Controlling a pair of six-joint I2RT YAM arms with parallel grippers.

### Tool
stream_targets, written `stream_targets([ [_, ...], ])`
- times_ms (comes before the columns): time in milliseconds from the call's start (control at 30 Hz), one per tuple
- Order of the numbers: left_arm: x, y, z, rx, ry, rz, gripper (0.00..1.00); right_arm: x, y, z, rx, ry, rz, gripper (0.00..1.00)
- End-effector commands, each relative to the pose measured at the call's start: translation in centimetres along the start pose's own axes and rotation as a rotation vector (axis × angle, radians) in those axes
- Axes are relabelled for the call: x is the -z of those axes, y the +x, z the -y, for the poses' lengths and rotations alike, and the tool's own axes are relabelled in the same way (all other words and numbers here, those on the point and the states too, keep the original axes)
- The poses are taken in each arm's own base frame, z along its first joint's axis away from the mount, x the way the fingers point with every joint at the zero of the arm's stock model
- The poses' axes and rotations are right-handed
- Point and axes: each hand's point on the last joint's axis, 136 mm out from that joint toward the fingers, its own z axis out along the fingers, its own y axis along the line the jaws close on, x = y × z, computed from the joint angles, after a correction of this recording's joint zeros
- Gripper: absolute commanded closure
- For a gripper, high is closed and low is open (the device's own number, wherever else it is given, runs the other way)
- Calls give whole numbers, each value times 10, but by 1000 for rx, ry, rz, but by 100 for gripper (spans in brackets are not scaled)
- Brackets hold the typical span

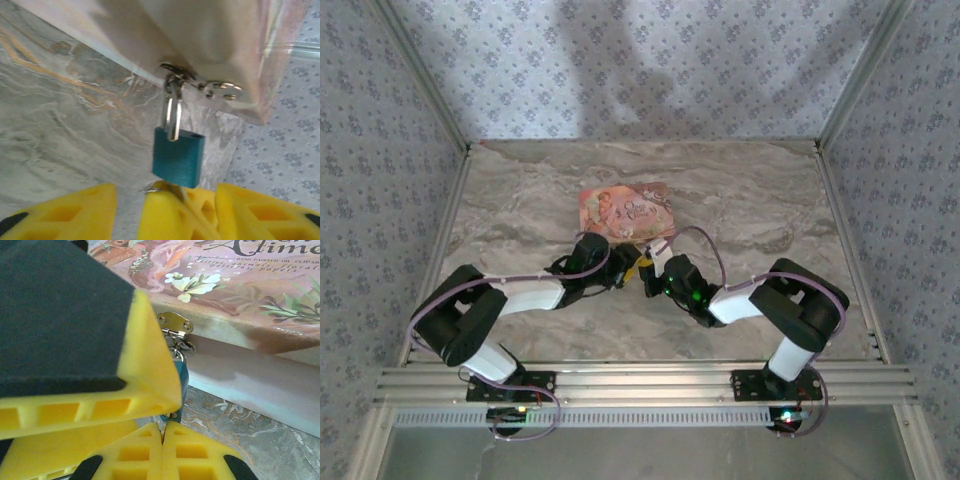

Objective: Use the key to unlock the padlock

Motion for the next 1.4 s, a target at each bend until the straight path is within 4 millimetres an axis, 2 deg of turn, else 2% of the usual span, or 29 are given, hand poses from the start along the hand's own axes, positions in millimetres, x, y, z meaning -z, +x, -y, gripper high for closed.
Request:
stream_targets([
  [0, 13, -4, -2, -23, -23, 11, 41, -4, -1, 0, -24, -3, -4, 100],
  [267, 52, -27, 15, -154, -65, 92, 38, -4, -6, -4, -33, -22, 8, 100],
  [467, 86, -54, 41, -228, -52, 163, 34, -5, -5, -5, -36, -27, 5, 100],
  [700, 102, -80, 71, -362, -49, 190, 25, -6, -5, -4, -38, -23, 1, 100],
  [900, 87, -93, 96, -451, -40, 158, 22, -7, -4, -7, -40, -30, -6, 100],
  [1167, 42, -98, 118, -491, -8, 67, 22, -9, -2, -6, -28, -16, -22, 100],
  [1367, 12, -98, 116, -501, -38, 14, 22, -11, -3, -8, -27, -21, -24, 100],
])
